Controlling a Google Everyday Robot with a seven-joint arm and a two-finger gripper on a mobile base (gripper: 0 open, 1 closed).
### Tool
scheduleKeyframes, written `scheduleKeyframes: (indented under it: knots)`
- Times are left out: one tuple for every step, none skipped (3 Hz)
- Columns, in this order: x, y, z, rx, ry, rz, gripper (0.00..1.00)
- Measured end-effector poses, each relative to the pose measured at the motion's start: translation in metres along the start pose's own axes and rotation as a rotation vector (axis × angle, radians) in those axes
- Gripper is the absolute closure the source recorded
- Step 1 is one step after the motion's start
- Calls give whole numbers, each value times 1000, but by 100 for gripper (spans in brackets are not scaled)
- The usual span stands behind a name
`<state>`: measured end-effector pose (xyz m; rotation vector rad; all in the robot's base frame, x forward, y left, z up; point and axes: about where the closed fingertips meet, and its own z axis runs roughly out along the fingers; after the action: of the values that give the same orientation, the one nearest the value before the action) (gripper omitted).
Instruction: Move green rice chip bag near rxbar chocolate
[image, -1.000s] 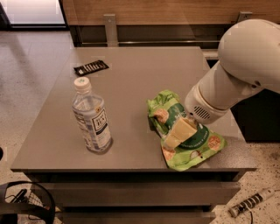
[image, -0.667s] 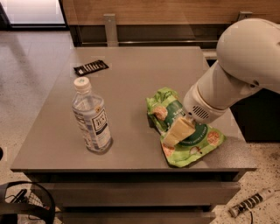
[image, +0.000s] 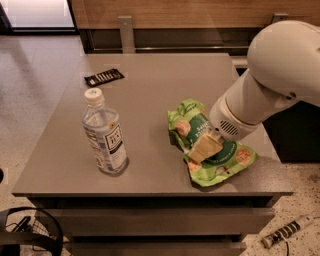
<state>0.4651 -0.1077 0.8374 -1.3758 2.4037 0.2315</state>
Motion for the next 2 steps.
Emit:
scheduleKeyframes:
  knots:
    - [-2, -5, -4, 8, 9, -8, 100]
    - [-7, -30, -31, 77, 10, -11, 100]
